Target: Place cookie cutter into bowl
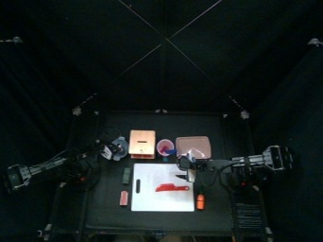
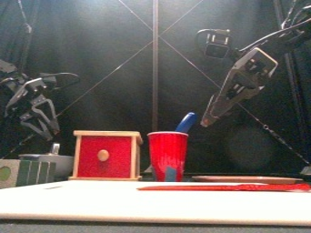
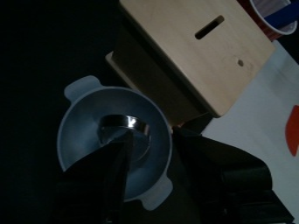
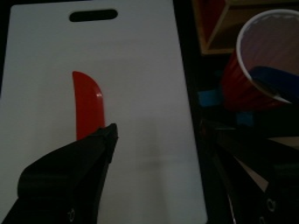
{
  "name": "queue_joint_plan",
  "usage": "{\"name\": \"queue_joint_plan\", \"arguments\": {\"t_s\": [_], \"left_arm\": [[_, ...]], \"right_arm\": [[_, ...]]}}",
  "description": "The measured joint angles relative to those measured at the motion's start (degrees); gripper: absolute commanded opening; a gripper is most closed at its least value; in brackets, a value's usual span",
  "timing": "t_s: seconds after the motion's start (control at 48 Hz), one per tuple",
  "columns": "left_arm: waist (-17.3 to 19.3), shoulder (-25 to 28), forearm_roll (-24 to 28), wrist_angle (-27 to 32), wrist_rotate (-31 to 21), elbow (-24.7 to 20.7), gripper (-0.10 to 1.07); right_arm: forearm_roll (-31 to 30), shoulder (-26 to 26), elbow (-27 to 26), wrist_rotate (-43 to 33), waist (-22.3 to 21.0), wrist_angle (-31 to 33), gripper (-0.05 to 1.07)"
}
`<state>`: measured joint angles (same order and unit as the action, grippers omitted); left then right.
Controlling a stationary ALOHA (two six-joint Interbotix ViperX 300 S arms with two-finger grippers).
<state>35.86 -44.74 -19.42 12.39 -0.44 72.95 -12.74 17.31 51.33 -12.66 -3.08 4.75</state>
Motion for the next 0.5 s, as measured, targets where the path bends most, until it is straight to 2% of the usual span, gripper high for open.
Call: {"name": "queue_joint_plan", "arguments": {"t_s": [0.354, 0.5], "left_arm": [[0.1, 0.3, 1.1, -0.1, 0.0, 0.0, 0.80], [0.1, -0.2, 2.1, -2.0, 0.0, 0.0, 0.80]], "right_arm": [[0.1, 0.0, -0.1, 0.0, -0.1, 0.0, 1.04], [0.0, 0.0, -0.1, 0.0, -0.1, 0.0, 1.04]]}}
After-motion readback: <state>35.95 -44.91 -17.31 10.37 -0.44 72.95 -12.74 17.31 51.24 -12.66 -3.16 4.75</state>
